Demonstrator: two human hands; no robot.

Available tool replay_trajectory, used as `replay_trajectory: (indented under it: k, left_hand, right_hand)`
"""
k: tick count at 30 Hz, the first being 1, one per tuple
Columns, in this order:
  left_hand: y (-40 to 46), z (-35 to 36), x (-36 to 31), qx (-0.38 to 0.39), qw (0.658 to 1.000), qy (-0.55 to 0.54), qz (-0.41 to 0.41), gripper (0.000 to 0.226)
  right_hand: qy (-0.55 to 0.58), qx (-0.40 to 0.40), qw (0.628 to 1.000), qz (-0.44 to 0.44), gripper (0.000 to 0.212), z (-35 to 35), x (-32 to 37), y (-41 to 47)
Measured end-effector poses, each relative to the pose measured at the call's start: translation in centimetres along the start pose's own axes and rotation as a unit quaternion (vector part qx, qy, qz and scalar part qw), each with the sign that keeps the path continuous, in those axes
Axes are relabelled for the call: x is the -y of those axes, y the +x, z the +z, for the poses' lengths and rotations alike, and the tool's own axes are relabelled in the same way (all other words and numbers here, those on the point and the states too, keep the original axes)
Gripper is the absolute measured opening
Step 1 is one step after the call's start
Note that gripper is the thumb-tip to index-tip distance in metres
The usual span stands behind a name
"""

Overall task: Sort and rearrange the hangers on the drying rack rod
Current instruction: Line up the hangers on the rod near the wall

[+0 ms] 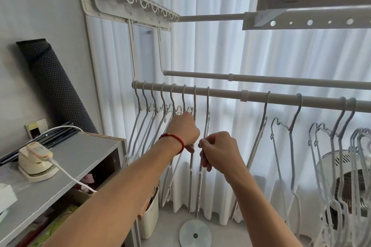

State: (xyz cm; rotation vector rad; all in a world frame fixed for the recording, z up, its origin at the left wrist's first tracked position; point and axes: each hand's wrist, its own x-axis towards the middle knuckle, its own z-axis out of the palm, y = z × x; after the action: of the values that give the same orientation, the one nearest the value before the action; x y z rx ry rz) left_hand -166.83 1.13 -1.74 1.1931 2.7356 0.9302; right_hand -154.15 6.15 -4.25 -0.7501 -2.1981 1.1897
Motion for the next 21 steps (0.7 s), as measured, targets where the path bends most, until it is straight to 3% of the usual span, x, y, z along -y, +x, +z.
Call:
replay_trajectory:
  k: [16,21]
  left_hand:
    - [-0.9,-1.0,-0.3,-0.003,1.0,0.002,-0.01,0.022]
    - [-1.9,-1.7,-1.1,-0.028,0.998,0.054,0.007,0.016]
  right_hand:
    - [-0.021,0.012,1.0,-0.001,0.03,0.4,0.4,0.2]
    - [-0.036,0.008,0.999,0.004,0.033,0.1,0.4,-0.2]
